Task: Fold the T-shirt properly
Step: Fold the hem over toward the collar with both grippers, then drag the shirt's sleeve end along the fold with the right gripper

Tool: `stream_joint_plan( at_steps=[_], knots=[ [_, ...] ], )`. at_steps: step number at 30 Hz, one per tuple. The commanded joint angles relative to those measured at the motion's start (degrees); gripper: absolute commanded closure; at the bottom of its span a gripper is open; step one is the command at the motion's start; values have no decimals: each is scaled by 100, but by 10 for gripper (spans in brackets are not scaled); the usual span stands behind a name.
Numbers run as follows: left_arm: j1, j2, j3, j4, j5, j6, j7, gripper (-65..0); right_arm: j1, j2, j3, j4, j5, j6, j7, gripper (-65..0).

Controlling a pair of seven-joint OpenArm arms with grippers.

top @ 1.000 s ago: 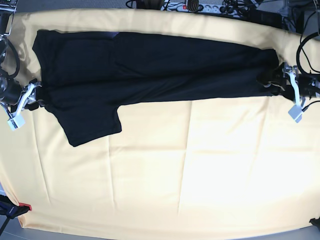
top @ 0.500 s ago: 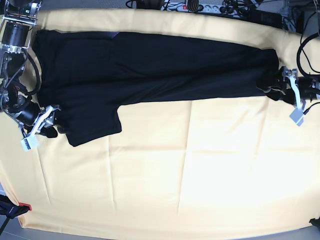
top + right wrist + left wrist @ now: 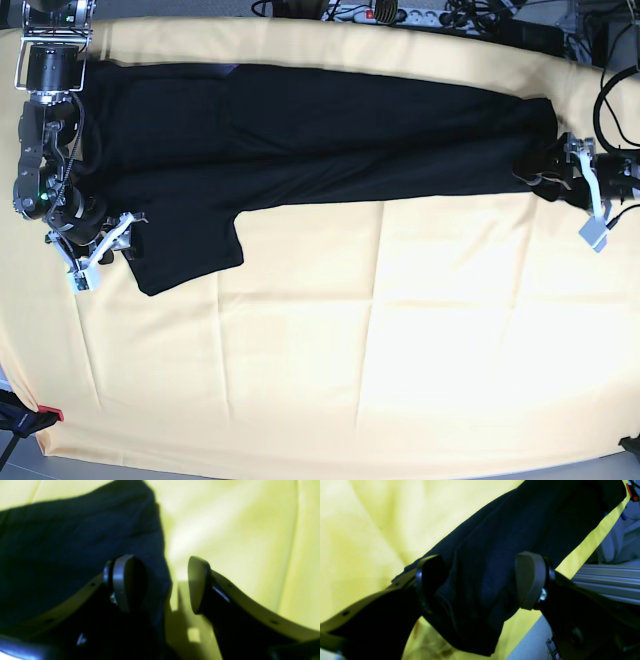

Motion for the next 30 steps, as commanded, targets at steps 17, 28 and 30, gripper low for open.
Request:
stream_joint_plan(
  at_steps=[17,28,30],
  knots=[
    [-83,-173,-74,72,-139,-20,-76,-460,426,-59,31,-271,1539,1671,-188,0],
    [-83,-173,-74,72,-139,-146,-90,-460,-160,-42,31,1250,1897,1671,-831,0],
    [-83,-173,-74,72,-139,-146,-90,-460,-511,4,31,1768,1961,1671,-876,0]
  ],
)
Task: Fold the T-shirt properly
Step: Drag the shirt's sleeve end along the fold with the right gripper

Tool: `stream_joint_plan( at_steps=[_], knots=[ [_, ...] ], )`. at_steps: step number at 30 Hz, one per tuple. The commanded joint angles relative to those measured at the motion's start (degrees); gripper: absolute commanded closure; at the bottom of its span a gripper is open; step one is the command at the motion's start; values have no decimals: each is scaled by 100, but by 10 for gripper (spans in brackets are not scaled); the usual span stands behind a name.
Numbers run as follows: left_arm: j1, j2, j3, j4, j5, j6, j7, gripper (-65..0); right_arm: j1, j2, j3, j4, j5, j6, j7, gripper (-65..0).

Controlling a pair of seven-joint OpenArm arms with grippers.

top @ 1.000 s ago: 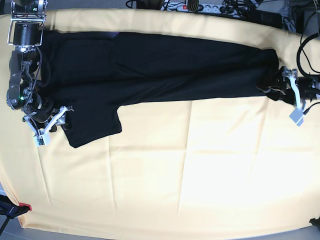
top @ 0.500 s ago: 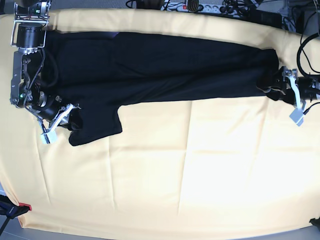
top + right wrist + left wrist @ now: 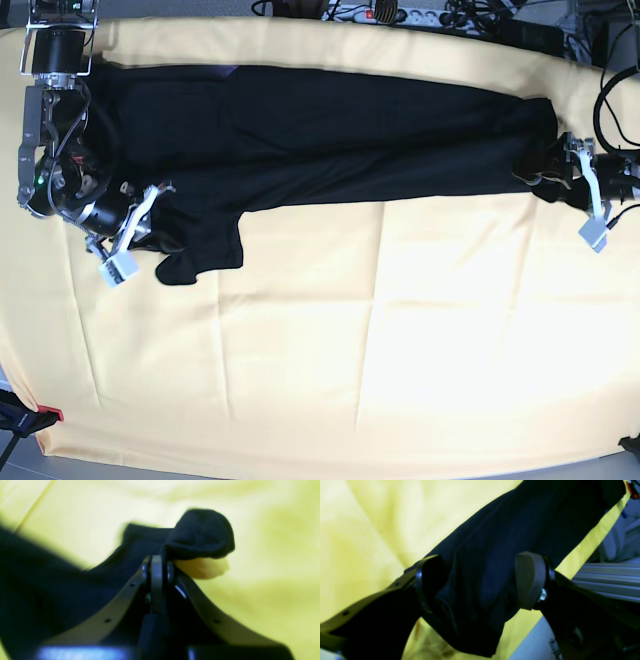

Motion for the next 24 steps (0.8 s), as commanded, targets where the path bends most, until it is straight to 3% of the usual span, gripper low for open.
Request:
stream_joint_plan(
  at_steps=[1,11,20,24],
  knots=[
    [-81,-175,-74,70,-139,-11,-57,-460,-90,162,52,339,111,17,129,0],
    [-83,-175,-74,70,-139,-11,-59,-460,-1587,756,52,2269,107,17,-17,0],
    [-83,-175,-74,70,-139,-11,-59,-460,-2181,1213,52,2527,162,17,-236,0],
    [-83,-175,-74,70,-139,-11,-59,-460,-2232,1443,52,2529,557,17,-538,0]
  ],
)
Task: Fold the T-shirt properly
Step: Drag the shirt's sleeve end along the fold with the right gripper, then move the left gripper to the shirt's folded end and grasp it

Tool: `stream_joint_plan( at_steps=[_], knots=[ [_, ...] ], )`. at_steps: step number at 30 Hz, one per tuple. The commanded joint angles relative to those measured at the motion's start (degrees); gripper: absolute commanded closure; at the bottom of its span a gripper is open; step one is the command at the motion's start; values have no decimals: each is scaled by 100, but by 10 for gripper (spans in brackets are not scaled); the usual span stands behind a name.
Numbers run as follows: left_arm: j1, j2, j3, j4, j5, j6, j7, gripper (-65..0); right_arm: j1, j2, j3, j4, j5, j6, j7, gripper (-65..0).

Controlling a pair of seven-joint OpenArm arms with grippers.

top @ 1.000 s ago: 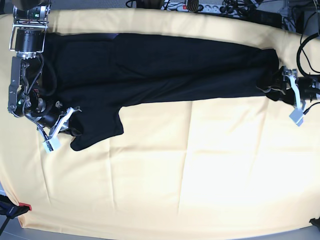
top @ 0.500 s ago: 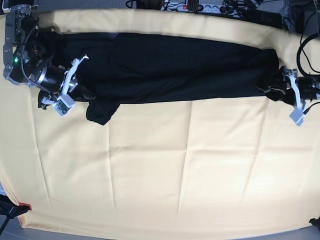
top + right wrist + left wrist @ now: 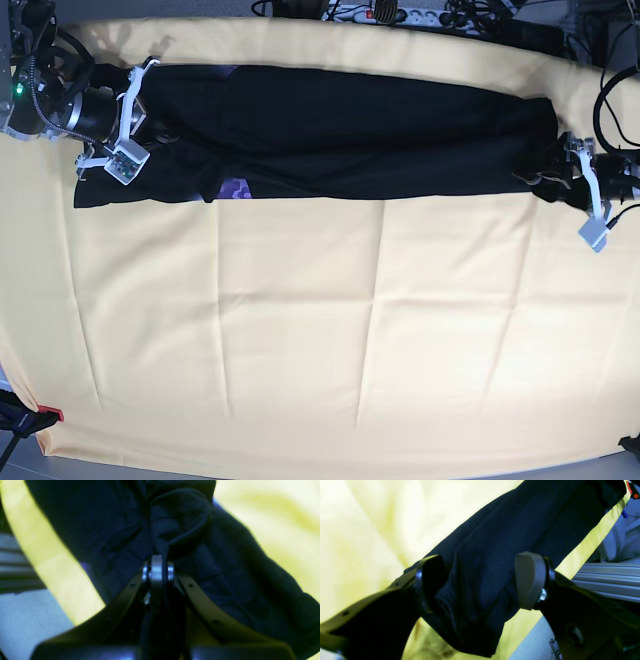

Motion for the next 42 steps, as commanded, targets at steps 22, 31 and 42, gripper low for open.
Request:
stream_joint_plan(
  at_steps=[22,31,42],
  knots=[
    [-184,-308,-76,72,-136,-15,31,-460,-129,328,44,315,-409,10,-660,0],
    [-262,-776,-76,72,-136,-13,37,-460,-203,323,44,-79,-743,10,-503,-2],
    [-260,-1228,-76,74,-136,-13,470,-460,-205,326,66,280,-1110,10,-389,-302]
  ],
)
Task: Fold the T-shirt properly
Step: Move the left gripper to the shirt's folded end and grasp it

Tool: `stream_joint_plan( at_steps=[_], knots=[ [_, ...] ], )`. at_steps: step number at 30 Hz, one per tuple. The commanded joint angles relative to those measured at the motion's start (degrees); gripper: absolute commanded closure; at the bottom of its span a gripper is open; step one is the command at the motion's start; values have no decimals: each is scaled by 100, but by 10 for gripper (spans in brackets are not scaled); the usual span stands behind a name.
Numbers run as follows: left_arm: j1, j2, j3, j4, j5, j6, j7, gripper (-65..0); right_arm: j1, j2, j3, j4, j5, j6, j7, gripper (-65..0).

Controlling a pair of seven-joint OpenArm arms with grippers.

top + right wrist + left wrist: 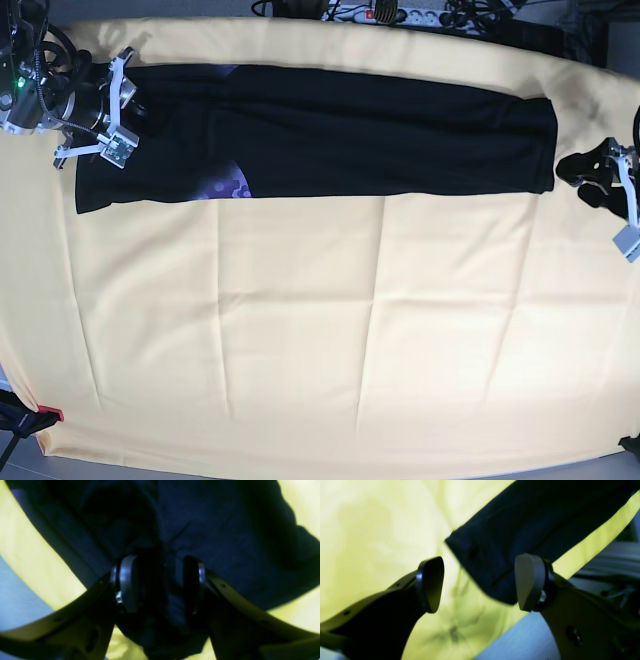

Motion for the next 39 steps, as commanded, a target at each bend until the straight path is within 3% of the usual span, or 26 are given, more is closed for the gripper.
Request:
stream_joint_plan(
  at_steps=[1,7,10,13,17,21,25,30,39],
  knots=[
    [-98,-267,-76,72,-132,-15,-7,-460,33,94,98,254,92,8,111,-302],
    [-96,-378,-175,72,-132,-15,11,-460,33,94,509,1075,94,-481,212,-291],
    [-96,-378,-352,72,-132,-15,11,-460,33,92,612,1156,90,-800,472,-176],
    [-92,-374,-612,72,-132,9,28,-460,31,-39,612,1139,92,-866,481,0],
    [-92,-240,-990,72,-132,96,47,-460,-63,-452,610,837,92,-826,835,0],
    [0,278,-1696,66,-132,306,47,-460,-70,-831,601,286,68,-378,1060,0],
    [610,684,-2437,66,-132,302,47,-460,-76,-1045,601,-76,-133,-420,1062,0],
    [1325,1189,-3018,66,39,306,47,-460,-76,-1080,601,-310,-208,-518,1117,0],
    [1799,1993,-3097,68,284,435,-114,-460,-76,-1080,601,-310,-205,-592,1165,0]
  ],
)
